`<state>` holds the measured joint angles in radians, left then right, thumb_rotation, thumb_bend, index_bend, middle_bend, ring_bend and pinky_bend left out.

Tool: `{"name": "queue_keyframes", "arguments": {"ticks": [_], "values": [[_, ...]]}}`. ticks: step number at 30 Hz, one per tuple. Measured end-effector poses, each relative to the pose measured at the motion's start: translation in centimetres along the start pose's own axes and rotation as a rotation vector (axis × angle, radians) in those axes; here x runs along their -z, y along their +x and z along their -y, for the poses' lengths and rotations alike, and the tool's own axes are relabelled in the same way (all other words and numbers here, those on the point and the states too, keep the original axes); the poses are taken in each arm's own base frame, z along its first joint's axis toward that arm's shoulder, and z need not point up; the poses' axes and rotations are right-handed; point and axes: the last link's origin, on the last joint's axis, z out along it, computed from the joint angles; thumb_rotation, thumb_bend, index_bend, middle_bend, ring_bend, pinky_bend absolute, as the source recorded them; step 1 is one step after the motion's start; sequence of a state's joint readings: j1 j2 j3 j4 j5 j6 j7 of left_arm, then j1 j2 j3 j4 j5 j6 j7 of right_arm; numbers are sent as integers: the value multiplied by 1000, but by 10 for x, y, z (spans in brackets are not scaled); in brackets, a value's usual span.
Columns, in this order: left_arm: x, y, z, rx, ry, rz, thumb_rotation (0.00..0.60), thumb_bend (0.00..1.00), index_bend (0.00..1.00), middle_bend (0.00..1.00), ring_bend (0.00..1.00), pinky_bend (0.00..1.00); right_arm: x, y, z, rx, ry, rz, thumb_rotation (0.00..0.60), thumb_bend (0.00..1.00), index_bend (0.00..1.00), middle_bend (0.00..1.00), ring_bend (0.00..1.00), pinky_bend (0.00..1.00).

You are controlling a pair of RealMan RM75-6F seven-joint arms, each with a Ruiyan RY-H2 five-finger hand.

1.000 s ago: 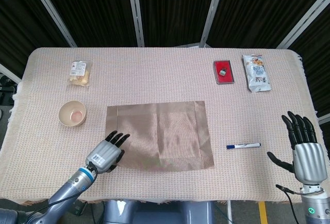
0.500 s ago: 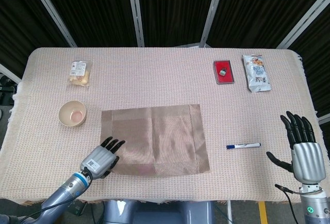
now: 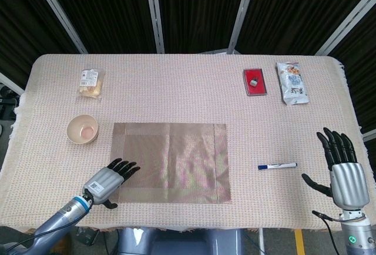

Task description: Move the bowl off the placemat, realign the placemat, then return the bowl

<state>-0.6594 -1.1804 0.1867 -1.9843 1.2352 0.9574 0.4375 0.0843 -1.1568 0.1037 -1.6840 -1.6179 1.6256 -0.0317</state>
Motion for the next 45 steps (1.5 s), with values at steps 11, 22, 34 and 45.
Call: {"name": "queue_keyframes", "arguments": {"ticks": [11, 22, 34, 45], "values": [[21, 42, 59, 53, 109, -210, 600, 0, 59, 0, 0, 0, 0, -1, 1, 1, 5, 6, 600, 0, 19, 0, 0, 0], [23, 30, 149, 6, 338, -259, 600, 7, 300, 0, 0, 0, 0, -4, 4, 5, 14, 18, 600, 0, 19, 0, 0, 0], [1, 8, 191, -16, 411, -296, 600, 115, 349, 0, 0, 0, -2, -9, 2, 19, 6, 31, 600, 0, 19, 0, 0, 0], [-31, -13, 202, -13, 446, -260, 600, 215, 487, 0, 0, 0, -5, -11, -3, 31, -8, 38, 600, 0, 19, 0, 0, 0]]}}
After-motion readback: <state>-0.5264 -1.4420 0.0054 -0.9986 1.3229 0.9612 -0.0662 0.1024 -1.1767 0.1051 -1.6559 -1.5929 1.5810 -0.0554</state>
